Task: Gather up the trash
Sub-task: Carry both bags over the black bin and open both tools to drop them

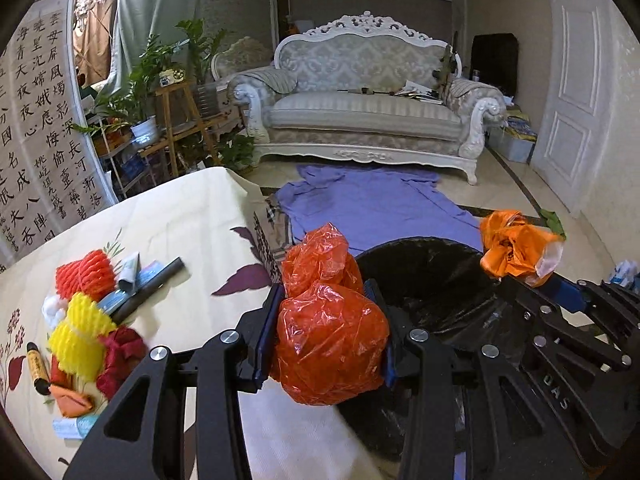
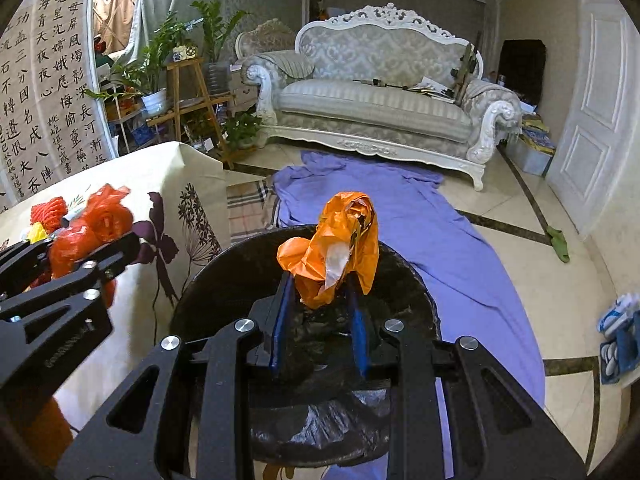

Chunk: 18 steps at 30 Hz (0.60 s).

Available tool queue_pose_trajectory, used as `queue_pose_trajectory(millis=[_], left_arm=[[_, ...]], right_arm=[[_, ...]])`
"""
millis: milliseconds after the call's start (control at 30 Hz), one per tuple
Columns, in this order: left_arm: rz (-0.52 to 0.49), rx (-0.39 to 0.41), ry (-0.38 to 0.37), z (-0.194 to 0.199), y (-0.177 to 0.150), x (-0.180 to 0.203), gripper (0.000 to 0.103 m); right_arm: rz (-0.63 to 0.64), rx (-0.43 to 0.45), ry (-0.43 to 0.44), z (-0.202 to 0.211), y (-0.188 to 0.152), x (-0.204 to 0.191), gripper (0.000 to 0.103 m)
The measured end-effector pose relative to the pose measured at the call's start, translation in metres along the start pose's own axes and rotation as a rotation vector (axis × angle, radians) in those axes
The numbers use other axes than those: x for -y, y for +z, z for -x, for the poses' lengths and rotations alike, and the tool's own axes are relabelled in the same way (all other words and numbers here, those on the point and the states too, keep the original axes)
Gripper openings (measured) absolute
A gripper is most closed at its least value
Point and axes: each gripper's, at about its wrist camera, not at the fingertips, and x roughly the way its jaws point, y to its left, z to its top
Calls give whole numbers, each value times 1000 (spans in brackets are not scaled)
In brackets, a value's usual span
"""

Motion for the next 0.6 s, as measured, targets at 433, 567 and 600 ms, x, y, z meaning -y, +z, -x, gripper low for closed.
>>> queue_pose_trajectory(millis=[433, 567, 600], left_arm=[[32, -7, 41, -4, 1, -11, 76], [44, -10, 48, 3, -1, -15, 78], [47, -9, 51, 5, -2, -16, 78]], right_arm=[[-52, 10, -33, 0, -2, 17, 56], [-58, 5, -26, 1, -3, 16, 60], [-59, 4, -21, 2, -4, 14, 60]])
